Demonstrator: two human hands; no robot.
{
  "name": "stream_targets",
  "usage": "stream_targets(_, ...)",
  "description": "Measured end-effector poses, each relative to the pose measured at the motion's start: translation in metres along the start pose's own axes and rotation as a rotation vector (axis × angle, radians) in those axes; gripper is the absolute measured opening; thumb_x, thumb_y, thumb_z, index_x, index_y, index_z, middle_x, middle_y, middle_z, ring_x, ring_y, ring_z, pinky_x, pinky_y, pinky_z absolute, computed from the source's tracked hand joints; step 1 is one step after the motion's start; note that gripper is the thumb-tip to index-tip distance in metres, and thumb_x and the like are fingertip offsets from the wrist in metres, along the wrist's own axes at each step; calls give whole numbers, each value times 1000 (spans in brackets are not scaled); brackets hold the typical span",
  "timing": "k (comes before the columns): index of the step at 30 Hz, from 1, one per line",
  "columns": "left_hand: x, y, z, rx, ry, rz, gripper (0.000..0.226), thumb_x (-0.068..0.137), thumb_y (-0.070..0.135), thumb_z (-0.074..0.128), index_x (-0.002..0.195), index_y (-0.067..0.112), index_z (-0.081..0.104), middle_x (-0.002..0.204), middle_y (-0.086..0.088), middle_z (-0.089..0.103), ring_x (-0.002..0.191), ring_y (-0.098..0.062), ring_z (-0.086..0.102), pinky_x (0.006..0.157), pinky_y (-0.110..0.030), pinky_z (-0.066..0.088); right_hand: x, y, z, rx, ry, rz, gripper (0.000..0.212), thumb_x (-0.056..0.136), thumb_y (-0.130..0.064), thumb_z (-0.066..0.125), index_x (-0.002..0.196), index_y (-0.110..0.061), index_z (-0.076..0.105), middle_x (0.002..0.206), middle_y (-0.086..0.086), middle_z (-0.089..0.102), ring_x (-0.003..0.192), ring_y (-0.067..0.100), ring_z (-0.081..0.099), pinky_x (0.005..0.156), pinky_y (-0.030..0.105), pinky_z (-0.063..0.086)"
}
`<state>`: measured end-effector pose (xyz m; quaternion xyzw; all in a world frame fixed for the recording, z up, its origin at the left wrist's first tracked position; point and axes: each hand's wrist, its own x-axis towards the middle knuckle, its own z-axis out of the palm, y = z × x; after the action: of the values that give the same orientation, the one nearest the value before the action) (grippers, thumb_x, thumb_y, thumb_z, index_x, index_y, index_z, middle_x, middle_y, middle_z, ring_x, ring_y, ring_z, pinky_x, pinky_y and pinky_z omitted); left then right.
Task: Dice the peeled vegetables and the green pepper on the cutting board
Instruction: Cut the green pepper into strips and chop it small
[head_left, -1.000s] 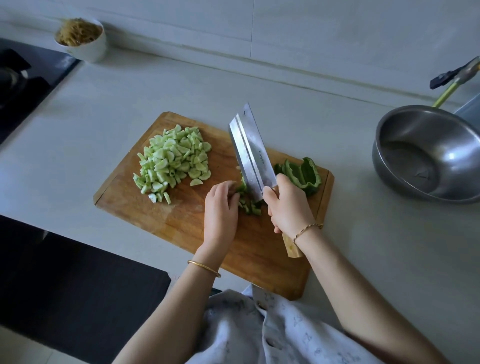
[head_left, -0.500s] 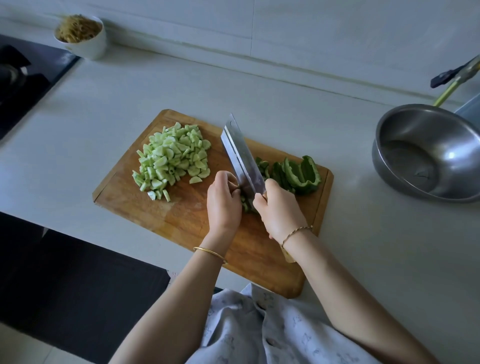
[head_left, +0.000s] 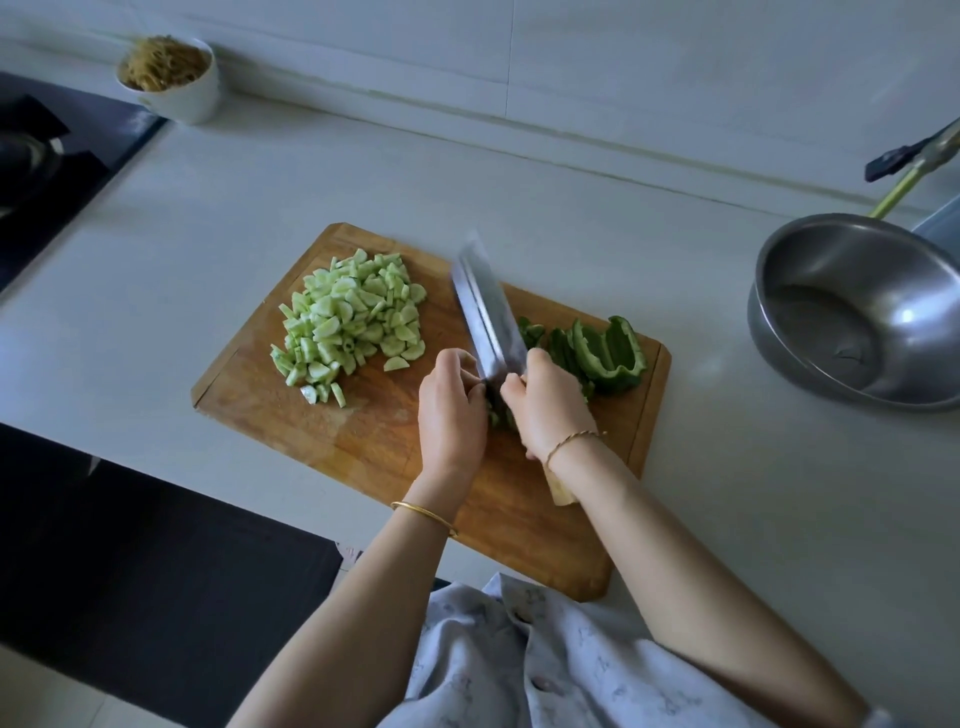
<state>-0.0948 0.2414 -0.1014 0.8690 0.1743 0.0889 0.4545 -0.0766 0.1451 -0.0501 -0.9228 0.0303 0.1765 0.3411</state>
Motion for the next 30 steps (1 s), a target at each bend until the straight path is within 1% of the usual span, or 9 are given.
stream_targets(4,-4,-7,-6,11,30,10,19,88,1,56,103,13,55,95,2,59,89,-15,55,74,-27,47,5,14,-6,324,-72,109,20,101,-22,38,119,-12,42,68,5,49,43,14,43,34,20,38)
stream_targets(7,-1,-16,-13,70,-6,17,17,94,7,52,106,10,63,102,2,57,96,-14,52,80,-20,41,0,16,-8,356,-46,58,9,101,-22,39,106,-15,40,66,5,47,40,12,40,33,18,36)
stream_targets(9,4,-18,-21,77,-85,33,27,94,1,46,111,10,65,107,1,54,101,-14,53,87,-25,47,-3,16,-11,349,-21,27,8,101,-22,40,99,-14,40,66,5,47,39,12,40,33,18,36)
stream_targets(12,9,-19,-30,192,-277,159,52,79,-14,42,117,14,65,118,-1,54,109,-15,50,94,-25,43,-8,16,-15,318,1,-8,20,101,-23,41,82,-21,37,66,5,47,38,12,40,34,19,37)
stream_targets(15,9,-20,-31,294,-335,238,46,76,-13,50,113,11,66,114,-4,56,105,-25,53,90,-37,48,-13,15,-17,258,1,-33,27,100,-22,41,75,-23,33,68,6,48,39,12,41,36,21,39)
stream_targets(19,8,-15,-30,307,-291,209,18,81,0,65,98,5,66,104,-4,55,90,-20,55,79,-32,49,-20,14,-18,224,-26,-36,28,101,-23,41,74,-23,33,67,4,49,40,13,44,37,22,41)
stream_targets(23,7,-13,-27,300,-265,179,14,83,5,66,97,7,65,102,-2,52,89,-18,52,78,-31,49,-25,13,-16,181,-44,-51,27,101,-23,41,76,-25,34,67,3,50,41,12,45,38,22,41)
stream_targets(26,7,-12,-24,301,-249,172,14,84,7,67,98,7,65,102,-2,50,89,-15,50,77,-26,46,-27,13,-14,115,-57,-67,14,101,-24,40,89,-18,41,72,3,52,46,13,48,39,23,44)
stream_targets(30,7,-11,-23,311,-228,183,13,84,6,67,96,7,66,102,-2,53,88,-13,51,76,-22,44,-28,10,-13,15,-58,-67,13,101,-24,40,98,-13,45,76,5,55,57,18,53,56,39,58)
